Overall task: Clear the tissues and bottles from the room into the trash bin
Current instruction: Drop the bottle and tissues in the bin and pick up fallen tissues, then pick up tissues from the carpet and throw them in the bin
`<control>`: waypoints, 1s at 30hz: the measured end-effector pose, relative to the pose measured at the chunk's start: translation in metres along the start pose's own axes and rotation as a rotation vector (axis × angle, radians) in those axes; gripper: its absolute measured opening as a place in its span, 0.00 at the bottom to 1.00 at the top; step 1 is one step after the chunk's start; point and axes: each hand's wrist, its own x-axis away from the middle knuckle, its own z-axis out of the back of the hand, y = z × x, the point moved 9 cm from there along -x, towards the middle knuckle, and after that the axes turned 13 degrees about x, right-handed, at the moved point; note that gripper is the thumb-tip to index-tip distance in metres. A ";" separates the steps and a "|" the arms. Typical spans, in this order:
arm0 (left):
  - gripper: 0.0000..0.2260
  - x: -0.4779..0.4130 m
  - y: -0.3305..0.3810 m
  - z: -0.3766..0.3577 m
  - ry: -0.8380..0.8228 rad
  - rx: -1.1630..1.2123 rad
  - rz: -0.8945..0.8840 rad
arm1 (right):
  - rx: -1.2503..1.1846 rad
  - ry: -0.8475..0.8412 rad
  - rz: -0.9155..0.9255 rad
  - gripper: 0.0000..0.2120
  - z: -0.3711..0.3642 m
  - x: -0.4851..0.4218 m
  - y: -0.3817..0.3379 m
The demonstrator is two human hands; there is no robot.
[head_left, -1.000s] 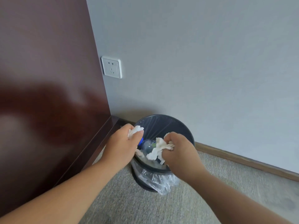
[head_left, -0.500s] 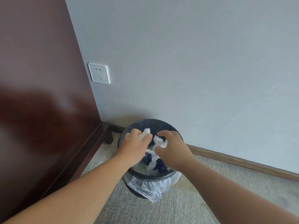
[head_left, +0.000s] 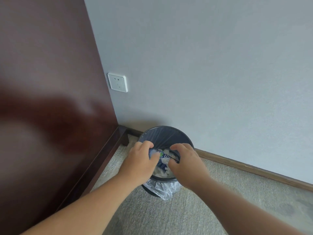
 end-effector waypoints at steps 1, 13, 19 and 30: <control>0.16 0.011 0.008 0.011 0.005 -0.013 0.007 | 0.006 -0.012 0.006 0.19 0.008 0.008 -0.008; 0.19 0.171 0.166 0.188 0.090 0.042 0.239 | 0.015 -0.220 0.135 0.20 0.204 0.133 -0.147; 0.20 0.282 0.211 0.255 0.205 0.116 0.422 | 0.015 -0.376 0.293 0.20 0.264 0.205 -0.226; 0.19 0.443 0.228 0.367 0.471 0.169 0.560 | 0.051 -0.495 0.570 0.21 0.292 0.313 -0.372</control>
